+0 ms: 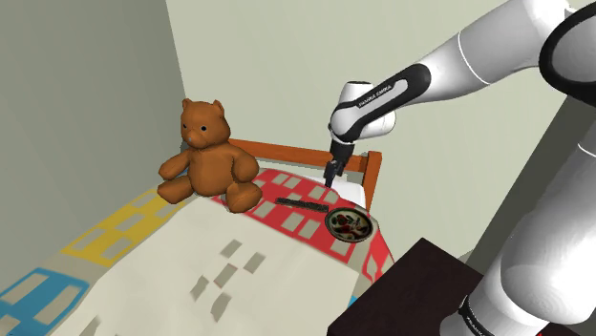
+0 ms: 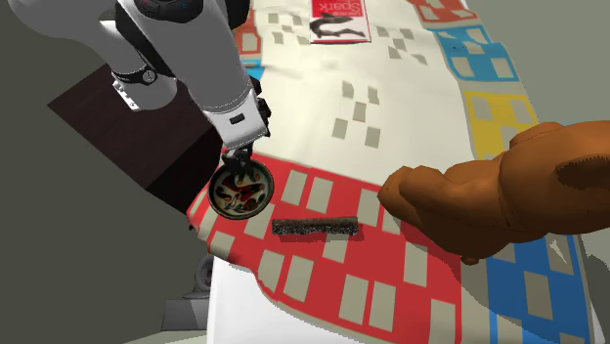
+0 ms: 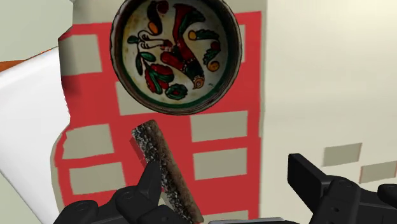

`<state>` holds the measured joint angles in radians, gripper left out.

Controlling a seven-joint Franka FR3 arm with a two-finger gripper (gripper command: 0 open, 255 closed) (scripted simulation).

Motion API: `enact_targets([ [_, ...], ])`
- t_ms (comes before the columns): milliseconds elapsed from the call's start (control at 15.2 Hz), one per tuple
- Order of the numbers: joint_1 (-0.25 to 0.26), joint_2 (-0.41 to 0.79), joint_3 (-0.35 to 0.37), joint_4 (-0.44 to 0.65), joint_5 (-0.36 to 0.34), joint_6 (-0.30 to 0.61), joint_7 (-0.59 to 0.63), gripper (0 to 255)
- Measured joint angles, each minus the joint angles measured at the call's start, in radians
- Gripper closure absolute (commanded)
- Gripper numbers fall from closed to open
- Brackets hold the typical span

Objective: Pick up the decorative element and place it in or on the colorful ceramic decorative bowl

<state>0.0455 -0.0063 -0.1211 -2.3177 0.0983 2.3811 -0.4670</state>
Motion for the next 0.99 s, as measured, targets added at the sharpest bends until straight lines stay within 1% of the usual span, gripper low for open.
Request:
enact_targets([
  [264, -0.008, 0.161, 0.002, 0.092, 0.038, 0.065, -0.094, 0],
  [396, -0.02, 0.235, 0.006, 0.144, 0.054, 0.085, -0.144, 0],
  [660, -0.038, 0.402, 0.028, 0.259, 0.081, 0.137, -0.219, 0],
  [990, -0.066, 0.599, 0.055, 0.449, 0.087, 0.146, -0.293, 0],
])
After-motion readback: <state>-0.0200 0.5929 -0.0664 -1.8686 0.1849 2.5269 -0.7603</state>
